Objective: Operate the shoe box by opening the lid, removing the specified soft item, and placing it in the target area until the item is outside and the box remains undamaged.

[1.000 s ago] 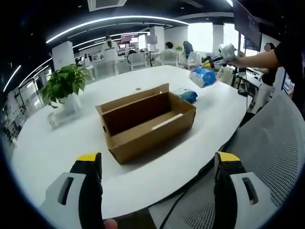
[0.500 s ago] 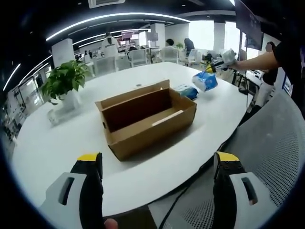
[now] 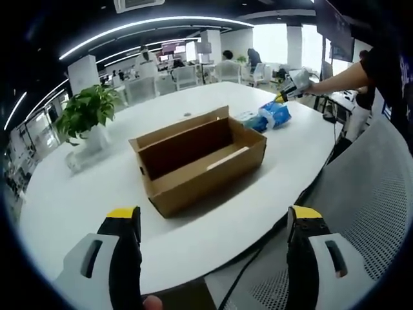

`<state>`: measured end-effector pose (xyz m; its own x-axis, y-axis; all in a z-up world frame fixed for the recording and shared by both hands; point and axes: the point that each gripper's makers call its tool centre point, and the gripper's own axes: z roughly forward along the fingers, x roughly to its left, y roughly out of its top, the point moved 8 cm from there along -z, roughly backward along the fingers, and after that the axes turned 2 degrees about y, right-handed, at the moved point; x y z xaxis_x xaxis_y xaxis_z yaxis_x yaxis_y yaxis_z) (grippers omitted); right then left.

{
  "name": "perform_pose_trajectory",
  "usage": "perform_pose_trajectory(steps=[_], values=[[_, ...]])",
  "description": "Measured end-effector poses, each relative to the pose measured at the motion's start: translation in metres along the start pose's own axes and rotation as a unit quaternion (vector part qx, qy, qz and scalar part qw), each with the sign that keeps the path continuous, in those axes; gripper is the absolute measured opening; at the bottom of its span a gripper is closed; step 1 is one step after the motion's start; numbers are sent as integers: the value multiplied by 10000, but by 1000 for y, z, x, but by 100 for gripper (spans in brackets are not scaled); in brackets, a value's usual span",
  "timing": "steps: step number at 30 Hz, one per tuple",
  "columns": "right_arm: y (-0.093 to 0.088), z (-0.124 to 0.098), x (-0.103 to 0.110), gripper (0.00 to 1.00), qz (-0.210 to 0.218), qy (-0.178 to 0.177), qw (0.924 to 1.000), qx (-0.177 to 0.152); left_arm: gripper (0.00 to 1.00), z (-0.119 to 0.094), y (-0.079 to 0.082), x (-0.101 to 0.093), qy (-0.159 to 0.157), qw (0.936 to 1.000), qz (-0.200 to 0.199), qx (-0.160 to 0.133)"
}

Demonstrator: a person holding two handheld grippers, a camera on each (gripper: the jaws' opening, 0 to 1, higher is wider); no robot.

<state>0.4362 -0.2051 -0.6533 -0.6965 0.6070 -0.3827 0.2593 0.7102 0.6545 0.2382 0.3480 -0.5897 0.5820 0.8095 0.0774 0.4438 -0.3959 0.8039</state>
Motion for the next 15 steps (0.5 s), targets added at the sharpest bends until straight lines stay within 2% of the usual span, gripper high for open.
perform_pose_trajectory(steps=[15], values=[[-9, 22, -10, 0, 224, 47, 9997, 107, 93, 2, -2, 1, 39, 9999, 15, 140]])
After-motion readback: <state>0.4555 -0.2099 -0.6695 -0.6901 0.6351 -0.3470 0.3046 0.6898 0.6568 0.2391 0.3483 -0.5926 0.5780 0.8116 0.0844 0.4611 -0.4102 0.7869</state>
